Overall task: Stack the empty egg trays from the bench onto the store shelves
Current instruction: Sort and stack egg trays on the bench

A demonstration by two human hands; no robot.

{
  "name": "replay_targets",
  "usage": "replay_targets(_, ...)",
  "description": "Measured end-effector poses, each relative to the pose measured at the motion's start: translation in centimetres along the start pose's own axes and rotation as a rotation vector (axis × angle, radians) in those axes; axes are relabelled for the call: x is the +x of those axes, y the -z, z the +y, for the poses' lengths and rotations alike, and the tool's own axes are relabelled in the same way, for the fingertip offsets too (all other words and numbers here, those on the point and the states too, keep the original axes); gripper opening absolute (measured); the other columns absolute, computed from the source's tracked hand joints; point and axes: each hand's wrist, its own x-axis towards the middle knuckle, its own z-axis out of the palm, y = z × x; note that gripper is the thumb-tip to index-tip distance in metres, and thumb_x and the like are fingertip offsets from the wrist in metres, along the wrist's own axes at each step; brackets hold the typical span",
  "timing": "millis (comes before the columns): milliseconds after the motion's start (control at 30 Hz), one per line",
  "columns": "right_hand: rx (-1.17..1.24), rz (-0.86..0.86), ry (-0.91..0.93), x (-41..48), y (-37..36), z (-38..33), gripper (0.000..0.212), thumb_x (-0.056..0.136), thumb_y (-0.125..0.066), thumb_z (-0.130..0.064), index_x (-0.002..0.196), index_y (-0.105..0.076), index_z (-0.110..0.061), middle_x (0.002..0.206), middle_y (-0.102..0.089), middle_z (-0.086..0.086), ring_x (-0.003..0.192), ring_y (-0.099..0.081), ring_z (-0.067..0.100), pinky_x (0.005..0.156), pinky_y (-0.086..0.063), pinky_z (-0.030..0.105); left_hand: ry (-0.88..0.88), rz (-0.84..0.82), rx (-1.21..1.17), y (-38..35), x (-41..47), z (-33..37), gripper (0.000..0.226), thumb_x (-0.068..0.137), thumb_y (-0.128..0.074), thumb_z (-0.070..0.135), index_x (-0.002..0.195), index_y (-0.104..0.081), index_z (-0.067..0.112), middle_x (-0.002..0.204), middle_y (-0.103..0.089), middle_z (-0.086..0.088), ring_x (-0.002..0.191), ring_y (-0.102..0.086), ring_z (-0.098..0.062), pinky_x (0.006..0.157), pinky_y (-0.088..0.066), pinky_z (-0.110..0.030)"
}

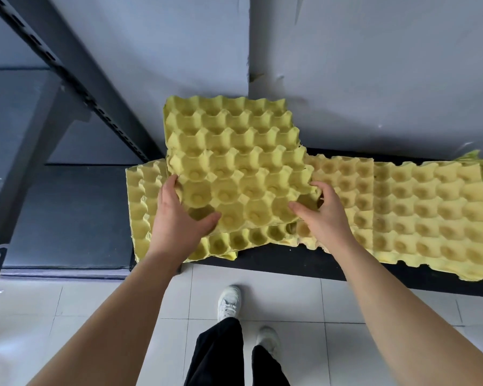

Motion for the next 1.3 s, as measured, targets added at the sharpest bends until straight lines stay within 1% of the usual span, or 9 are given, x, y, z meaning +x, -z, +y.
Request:
replay_targets(67,-0.001,0.030,0.048,-1.2,1.4,-1.4,0.065,0.077,-0.074,-0.040,0.132,-0.042,-0.028,0.135,-0.040,-0.007,0.116,-0.038,0.007,0.090,-0.031,0.022,-0.010,0.024,-0.015,1.1,-1.4,1.1,0.107,0.069,-0.084,0.037,0.151,-0.017,0.024,0.152,-0.030,0.006,0.137,-0.032,-0.015,0.110,-0.034,-0.037)
replay_targets(200,-0.037,0.064,0.163,-4.3,4.7,-5.5,0.064,0.078,-0.073,-0.041,0.132,-0.043,-0.028,0.128,-0.038,-0.011,0.112,-0.036,0.003,0.092,-0.030,0.022,-0.046,0.098,-0.044,4.4,-5.2,4.0,0.107,0.068,-0.084,0.038,0.152,-0.018,0.026,0.153,-0.018,0.008,0.135,-0.035,-0.016,0.108,-0.035,-0.035)
replay_targets(400,-0.048,0.118,0.372,-10.5,9.7,-14.1,0.061,0.081,-0.069,-0.043,0.133,-0.043,-0.025,0.135,-0.039,-0.010,0.111,-0.034,-0.003,0.088,-0.030,0.015,-0.147,0.268,-0.099,11.9,-11.6,9.7,0.104,0.069,-0.083,0.041,0.151,-0.019,0.032,0.146,-0.030,0.012,0.125,-0.041,-0.007,0.097,-0.037,-0.027)
replay_targets(533,-0.002,0.182,0.503,-15.0,12.5,-20.3,0.062,0.080,-0.065,-0.051,0.132,-0.042,-0.027,0.131,-0.037,-0.014,0.113,-0.032,-0.003,0.096,-0.032,0.022,-0.247,0.420,-0.163,17.6,-15.6,13.2,0.095,0.068,-0.083,0.040,0.145,-0.028,0.031,0.138,-0.046,0.012,0.118,-0.050,-0.009,0.093,-0.042,-0.028)
replay_targets(667,0.064,0.259,0.618,-19.0,14.3,-26.2,0.056,0.079,-0.067,-0.048,0.127,-0.046,-0.027,0.122,-0.039,-0.016,0.110,-0.036,-0.001,0.091,-0.031,0.021,-0.356,0.499,-0.196,23.4,-18.7,15.8,0.090,0.066,-0.079,0.052,0.141,-0.034,0.031,0.133,-0.052,0.011,0.116,-0.054,-0.011,0.096,-0.049,-0.036)
replay_targets(833,0.130,0.317,0.755,-23.6,15.2,-33.0,0.055,0.078,-0.068,-0.048,0.125,-0.050,-0.026,0.120,-0.042,-0.014,0.107,-0.038,0.001,0.087,-0.030,0.019,-0.488,0.539,-0.264,30.7,-21.7,17.3,0.111,0.052,-0.073,0.076,0.145,-0.033,0.031,0.138,-0.049,0.013,0.123,-0.051,-0.007,0.103,-0.045,-0.038)
replay_targets(1033,0.198,0.403,0.875,-29.1,13.9,-40.2,0.055,0.076,-0.070,-0.051,0.121,-0.053,-0.024,0.122,-0.052,-0.004,0.109,-0.049,0.011,0.086,-0.038,0.026,-0.613,0.543,-0.217,39.6,-24.1,17.2,0.132,0.039,-0.075,0.078,0.150,-0.023,0.029,0.145,-0.040,0.014,0.131,-0.042,-0.004,0.109,-0.039,-0.038)
replay_targets(1200,0.281,0.478,0.898,-34.0,11.7,-45.5,0.068,0.062,-0.064,-0.067,0.116,-0.055,-0.027,0.115,-0.059,0.000,0.103,-0.058,0.019,0.090,-0.049,0.041,-0.706,0.563,-0.192,47.3,-25.9,16.9,0.127,0.045,-0.078,0.074,0.151,-0.025,0.029,0.143,-0.043,0.012,0.122,-0.053,-0.014,0.104,-0.045,-0.037)
replay_targets(1300,0.334,0.524,0.910,-36.9,11.8,-47.7,0.061,0.064,-0.069,-0.061,0.112,-0.058,-0.025,0.108,-0.062,-0.002,0.099,-0.061,0.018,0.088,-0.051,0.042,-0.783,0.545,-0.188,50.7,-26.5,17.5,0.124,0.045,-0.076,0.074,0.150,-0.027,0.028,0.138,-0.047,0.010,0.117,-0.055,-0.014,0.100,-0.047,-0.035)
